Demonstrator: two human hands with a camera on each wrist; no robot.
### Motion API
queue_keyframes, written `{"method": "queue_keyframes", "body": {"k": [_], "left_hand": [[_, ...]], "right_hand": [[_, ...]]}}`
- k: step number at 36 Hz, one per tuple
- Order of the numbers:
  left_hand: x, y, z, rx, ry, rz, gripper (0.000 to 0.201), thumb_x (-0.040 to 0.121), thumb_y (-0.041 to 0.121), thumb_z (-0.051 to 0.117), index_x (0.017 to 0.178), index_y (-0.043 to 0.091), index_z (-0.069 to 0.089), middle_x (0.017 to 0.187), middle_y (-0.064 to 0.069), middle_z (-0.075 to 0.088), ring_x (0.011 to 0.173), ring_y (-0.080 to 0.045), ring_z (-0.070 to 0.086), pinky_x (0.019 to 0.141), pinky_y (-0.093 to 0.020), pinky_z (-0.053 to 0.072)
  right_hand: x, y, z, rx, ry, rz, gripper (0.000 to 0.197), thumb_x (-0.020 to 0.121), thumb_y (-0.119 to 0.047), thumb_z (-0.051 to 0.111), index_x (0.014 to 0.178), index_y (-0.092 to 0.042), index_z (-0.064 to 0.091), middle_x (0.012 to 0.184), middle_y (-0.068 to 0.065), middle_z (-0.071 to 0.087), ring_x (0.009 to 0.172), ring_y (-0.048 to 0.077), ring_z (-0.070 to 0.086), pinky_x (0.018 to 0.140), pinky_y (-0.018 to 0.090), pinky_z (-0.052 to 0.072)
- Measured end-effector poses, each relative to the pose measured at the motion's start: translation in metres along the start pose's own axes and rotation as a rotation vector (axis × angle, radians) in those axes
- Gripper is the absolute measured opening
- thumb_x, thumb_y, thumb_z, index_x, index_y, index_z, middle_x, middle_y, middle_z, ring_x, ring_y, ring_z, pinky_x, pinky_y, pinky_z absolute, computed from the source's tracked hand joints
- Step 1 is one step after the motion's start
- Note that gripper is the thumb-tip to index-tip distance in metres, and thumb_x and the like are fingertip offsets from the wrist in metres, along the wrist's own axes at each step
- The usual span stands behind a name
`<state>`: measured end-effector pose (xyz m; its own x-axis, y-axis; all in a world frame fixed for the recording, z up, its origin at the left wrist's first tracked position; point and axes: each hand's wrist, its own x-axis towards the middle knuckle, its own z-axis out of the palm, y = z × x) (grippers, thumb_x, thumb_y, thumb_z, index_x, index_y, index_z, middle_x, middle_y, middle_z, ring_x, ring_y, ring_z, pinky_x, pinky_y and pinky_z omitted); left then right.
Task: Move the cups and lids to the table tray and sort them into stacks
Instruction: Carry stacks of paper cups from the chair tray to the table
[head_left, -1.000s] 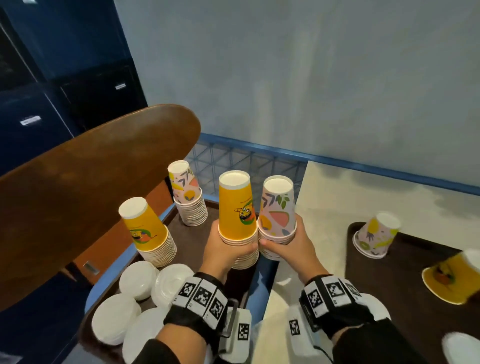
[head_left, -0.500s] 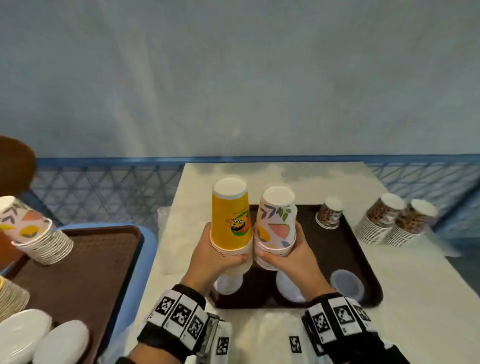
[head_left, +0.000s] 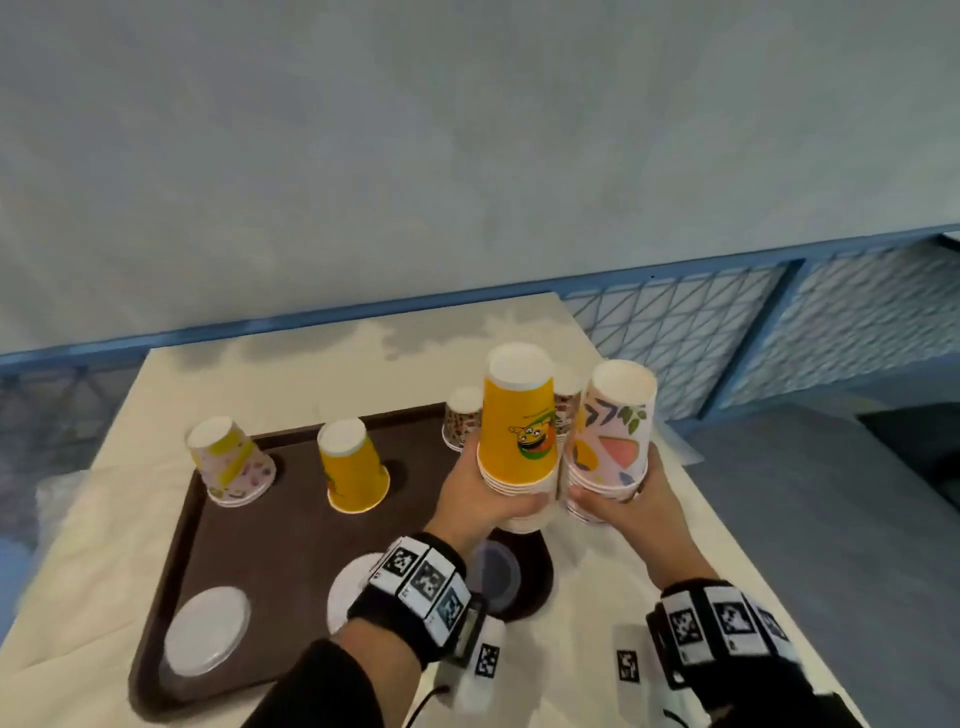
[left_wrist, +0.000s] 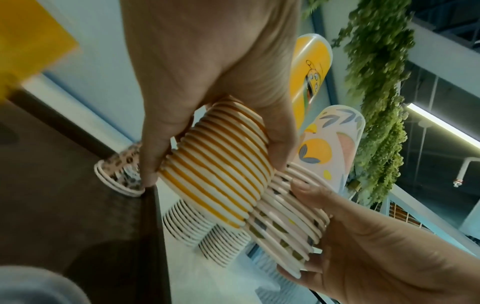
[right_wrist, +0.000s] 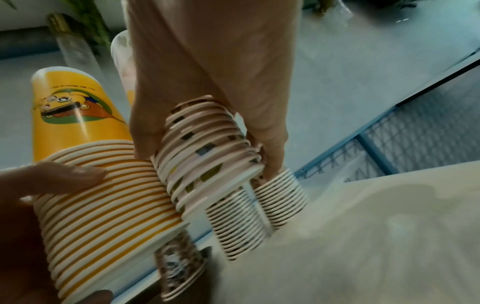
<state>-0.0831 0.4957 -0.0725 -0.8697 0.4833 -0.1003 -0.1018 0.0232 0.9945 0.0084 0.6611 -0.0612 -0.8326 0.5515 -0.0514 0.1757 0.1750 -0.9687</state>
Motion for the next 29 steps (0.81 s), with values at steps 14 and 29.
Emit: {"method": "queue_keyframes", "body": {"k": [14,29], "left_hand": [[0.047,-0.034,0.067,0.095,0.019,-0.089,0.093,0.029,0.031,0.085,0.115,0.023,0.05,0.11,0.0,0.066,0.104,-0.02,0.064,0.095,-0.044,0.051],[0.049,-0.047,0.075,0.215,0.012,-0.099,0.082,0.031,0.034,0.084,0.105,0.038,0.049,0.106,0.014,0.063,0.106,-0.015,0.061,0.095,-0.036,0.049]], "right_hand": [[0.055,0.067,-0.04,0.034,0.035,0.098,0.099,0.04,-0.042,0.09,0.128,-0.025,0.046,0.12,-0.001,0.065,0.109,0.015,0.063,0.095,0.048,0.051],[0.063,0.088,-0.047,-0.032,-0.004,0.116,0.1,0.041,-0.033,0.089,0.128,-0.025,0.042,0.122,-0.005,0.062,0.111,0.015,0.06,0.097,0.05,0.048]]}}
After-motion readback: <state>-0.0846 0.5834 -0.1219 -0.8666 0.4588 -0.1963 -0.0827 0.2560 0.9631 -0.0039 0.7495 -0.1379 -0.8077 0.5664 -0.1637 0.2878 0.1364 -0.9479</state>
